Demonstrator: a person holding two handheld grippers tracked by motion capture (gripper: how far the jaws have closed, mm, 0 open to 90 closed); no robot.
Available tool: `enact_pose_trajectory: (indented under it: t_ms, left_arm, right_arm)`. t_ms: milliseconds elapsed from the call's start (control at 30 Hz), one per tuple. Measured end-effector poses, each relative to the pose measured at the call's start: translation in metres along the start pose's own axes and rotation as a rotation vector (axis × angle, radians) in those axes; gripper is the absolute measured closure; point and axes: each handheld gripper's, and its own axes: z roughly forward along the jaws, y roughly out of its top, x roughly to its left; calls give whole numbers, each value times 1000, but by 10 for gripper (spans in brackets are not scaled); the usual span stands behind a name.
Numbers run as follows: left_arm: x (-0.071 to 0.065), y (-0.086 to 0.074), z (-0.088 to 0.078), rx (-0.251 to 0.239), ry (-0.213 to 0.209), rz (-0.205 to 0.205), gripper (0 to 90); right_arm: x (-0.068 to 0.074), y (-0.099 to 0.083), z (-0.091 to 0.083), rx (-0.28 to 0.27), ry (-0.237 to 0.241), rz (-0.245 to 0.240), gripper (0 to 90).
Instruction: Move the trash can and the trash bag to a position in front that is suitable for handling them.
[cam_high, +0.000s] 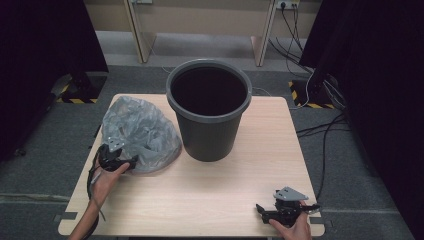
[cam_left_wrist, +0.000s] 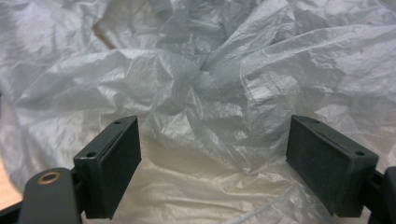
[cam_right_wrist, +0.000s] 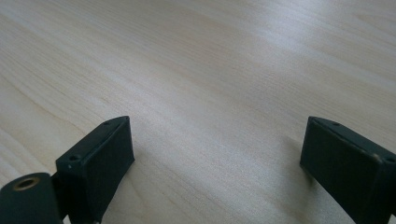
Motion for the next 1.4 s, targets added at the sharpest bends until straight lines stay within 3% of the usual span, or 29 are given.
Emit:
enact_pose_trajectory:
  t_ms: [233,400,500,667,800,833,867,900,967,1167,1267,1367,1400]
  left_arm:
    - [10,7,4,3,14,-20,171]
    - [7,9,-16,-53,-34,-42,166]
    - [-2,8,-32,-85,-93,-45,157]
    - [-32,-3,-62,-139,-213,-24,153]
    - [-48,-12,-67,-136,-260,-3,153]
    - [-58,-20,-68,-130,-287,7,153]
    - [-58,-20,-68,-130,-287,7,153]
    - [-66,-28,-68,-123,-320,26,153]
    - [-73,-36,-66,-112,-336,52,152]
    - [-79,-49,-59,-81,-348,93,151]
    - [-79,-56,-53,-46,-308,132,151]
    - [-80,-58,-49,-18,-298,151,151]
    - [-79,-59,-50,-10,-314,145,146]
  right_arm:
    - [0,0,0,2,1,0,94]
    - [0,0,0,2,1,0,94]
    - [0,0,0,4,1,2,92]
    - [0,1,1,4,2,0,90]
    - [0,1,1,5,2,-1,88]
    - [0,1,1,4,2,-1,88]
    - [0,1,1,4,2,-1,88]
    - [0,1,1,5,3,2,88]
    - [0,1,0,5,3,1,87]
    - [0,0,0,3,3,-1,88]
    - [0,-1,0,-2,1,1,88]
    - [0,-1,0,-1,2,1,88]
    - [1,-1,0,-2,1,3,88]
